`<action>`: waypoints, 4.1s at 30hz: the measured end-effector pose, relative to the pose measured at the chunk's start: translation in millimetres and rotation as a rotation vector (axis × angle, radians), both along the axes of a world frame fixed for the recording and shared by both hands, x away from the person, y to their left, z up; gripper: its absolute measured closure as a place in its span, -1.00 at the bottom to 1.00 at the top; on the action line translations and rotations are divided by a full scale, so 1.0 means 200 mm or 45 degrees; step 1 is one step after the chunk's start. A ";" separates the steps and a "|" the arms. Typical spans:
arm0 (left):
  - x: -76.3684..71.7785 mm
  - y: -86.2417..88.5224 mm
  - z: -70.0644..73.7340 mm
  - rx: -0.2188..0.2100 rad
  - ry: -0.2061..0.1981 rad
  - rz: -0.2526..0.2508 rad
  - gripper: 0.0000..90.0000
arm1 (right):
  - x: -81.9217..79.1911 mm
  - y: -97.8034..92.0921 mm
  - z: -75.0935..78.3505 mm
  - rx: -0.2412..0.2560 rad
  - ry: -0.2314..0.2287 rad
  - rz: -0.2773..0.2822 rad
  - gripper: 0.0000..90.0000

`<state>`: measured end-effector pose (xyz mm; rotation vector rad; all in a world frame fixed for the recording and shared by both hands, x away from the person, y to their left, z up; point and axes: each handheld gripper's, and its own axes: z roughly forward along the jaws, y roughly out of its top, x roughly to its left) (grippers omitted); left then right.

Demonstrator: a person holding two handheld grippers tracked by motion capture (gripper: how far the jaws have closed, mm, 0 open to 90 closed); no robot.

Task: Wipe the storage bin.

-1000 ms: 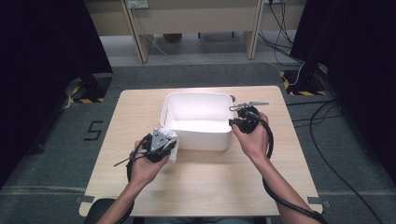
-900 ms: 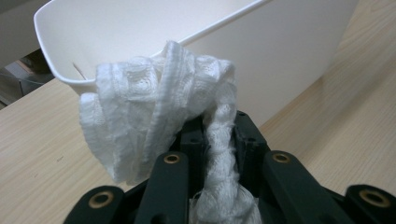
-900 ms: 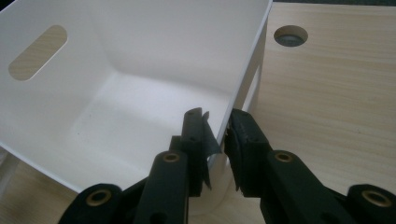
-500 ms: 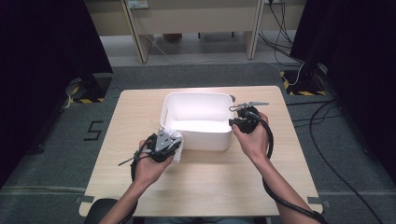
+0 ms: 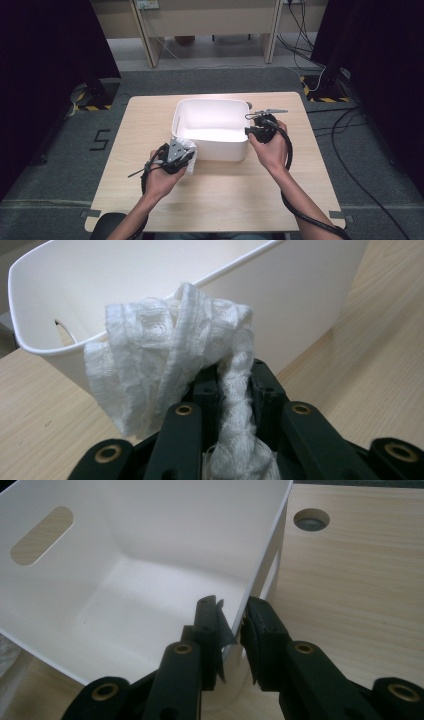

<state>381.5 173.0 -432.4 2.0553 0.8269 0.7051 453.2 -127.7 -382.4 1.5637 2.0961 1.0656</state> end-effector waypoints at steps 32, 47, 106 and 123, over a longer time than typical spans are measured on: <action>0.00 -0.03 -0.10 0.042 0.022 -0.006 0.72 | 0.00 0.00 0.00 0.000 -0.009 0.010 0.70; 0.01 -0.04 -0.19 0.085 0.030 -0.007 0.72 | 0.00 0.00 0.00 -0.001 -0.007 0.009 0.70; 0.05 -0.08 -0.30 0.103 0.151 -0.012 0.72 | 0.00 0.01 0.00 -0.001 -0.011 0.008 0.70; 0.04 -0.10 -0.27 0.085 0.132 -0.025 0.72 | 0.00 0.01 0.00 -0.003 -0.013 0.010 0.69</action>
